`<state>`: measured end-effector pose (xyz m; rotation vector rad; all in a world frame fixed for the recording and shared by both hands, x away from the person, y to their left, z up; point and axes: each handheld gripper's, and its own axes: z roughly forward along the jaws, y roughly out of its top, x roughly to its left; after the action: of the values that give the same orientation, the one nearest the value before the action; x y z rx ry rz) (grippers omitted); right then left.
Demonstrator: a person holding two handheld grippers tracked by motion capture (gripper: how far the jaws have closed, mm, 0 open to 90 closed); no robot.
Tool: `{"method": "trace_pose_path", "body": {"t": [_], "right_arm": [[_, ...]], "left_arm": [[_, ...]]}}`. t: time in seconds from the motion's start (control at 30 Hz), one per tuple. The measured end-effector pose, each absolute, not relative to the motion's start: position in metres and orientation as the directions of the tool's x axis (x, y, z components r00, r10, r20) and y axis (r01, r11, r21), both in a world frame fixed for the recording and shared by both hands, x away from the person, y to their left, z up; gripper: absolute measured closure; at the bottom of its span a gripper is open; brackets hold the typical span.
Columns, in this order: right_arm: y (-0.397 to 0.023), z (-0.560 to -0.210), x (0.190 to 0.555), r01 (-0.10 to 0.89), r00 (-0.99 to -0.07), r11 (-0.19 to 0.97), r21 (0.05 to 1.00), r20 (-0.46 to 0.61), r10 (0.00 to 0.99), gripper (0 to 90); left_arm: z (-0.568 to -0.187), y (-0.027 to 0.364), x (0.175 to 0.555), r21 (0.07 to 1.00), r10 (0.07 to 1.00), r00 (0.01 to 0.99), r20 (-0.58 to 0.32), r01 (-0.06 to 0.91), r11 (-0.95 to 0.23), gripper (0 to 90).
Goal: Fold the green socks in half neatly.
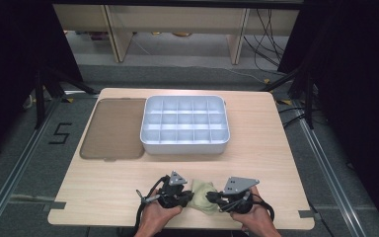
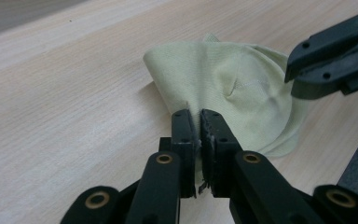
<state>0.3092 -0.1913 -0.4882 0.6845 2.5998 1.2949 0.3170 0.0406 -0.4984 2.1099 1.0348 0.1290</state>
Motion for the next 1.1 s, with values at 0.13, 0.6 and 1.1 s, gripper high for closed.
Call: {"method": "trace_pose_path", "body": {"t": [0.13, 0.6, 1.1], "right_arm": [[-0.181, -0.493, 0.306, 0.304, -0.9, 0.548, 0.779, 0.047, 0.433, 85.0], [-0.16, -0.508, 0.312, 0.307, -0.914, 0.594, 0.744, 0.055, 0.403, 85.5], [-0.175, -0.507, 0.351, 0.367, -0.842, 0.552, 0.749, 0.016, 0.538, 85.6]], "left_arm": [[-0.495, 0.042, 0.315, 0.682, 0.708, 0.677, -0.201, 0.616, -0.395, 83.9], [-0.487, 0.044, 0.316, 0.686, 0.69, 0.704, -0.168, 0.586, -0.431, 83.7], [-0.48, 0.039, 0.313, 0.7, 0.67, 0.737, -0.089, 0.525, -0.484, 83.9]]}}
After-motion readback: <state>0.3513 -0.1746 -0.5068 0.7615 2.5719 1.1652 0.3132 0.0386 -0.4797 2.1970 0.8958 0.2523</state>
